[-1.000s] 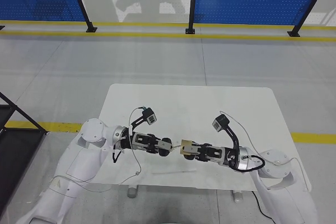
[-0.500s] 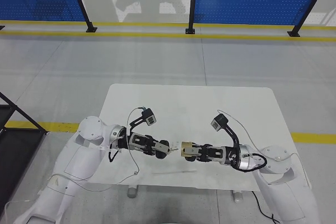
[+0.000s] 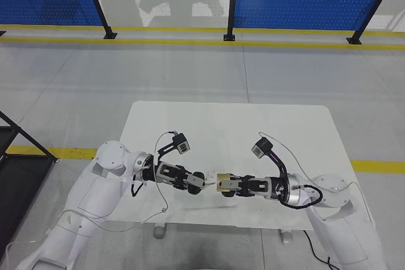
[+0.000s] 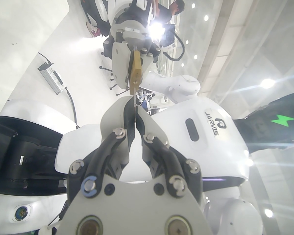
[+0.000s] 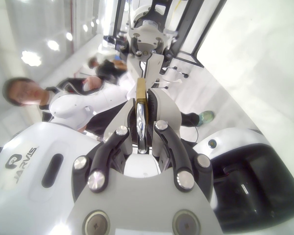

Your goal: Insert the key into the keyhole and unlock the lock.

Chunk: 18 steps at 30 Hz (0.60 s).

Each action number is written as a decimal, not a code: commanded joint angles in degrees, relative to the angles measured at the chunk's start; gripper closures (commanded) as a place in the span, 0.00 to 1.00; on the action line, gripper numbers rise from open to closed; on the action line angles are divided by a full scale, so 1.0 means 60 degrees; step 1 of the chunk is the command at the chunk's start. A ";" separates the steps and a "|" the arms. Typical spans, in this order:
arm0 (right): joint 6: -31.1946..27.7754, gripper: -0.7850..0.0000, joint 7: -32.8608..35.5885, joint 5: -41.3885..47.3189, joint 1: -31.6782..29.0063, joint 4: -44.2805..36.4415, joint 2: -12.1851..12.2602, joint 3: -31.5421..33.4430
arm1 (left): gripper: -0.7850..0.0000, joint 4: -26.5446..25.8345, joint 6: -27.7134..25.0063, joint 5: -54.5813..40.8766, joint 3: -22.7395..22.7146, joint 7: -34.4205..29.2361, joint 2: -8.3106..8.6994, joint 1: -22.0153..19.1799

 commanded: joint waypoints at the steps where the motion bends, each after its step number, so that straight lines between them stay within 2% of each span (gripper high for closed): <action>1: 0.0004 1.00 0.0021 0.0025 0.0001 -0.0013 0.0013 -0.0022 | 1.00 0.0025 -0.0015 0.0019 0.0023 0.0026 0.0005 -0.0026; 18: -0.0056 1.00 -0.0035 0.0062 0.0119 0.0030 0.0107 -0.0172 | 1.00 0.0118 -0.0032 -0.0121 0.0270 0.0053 0.0023 -0.0143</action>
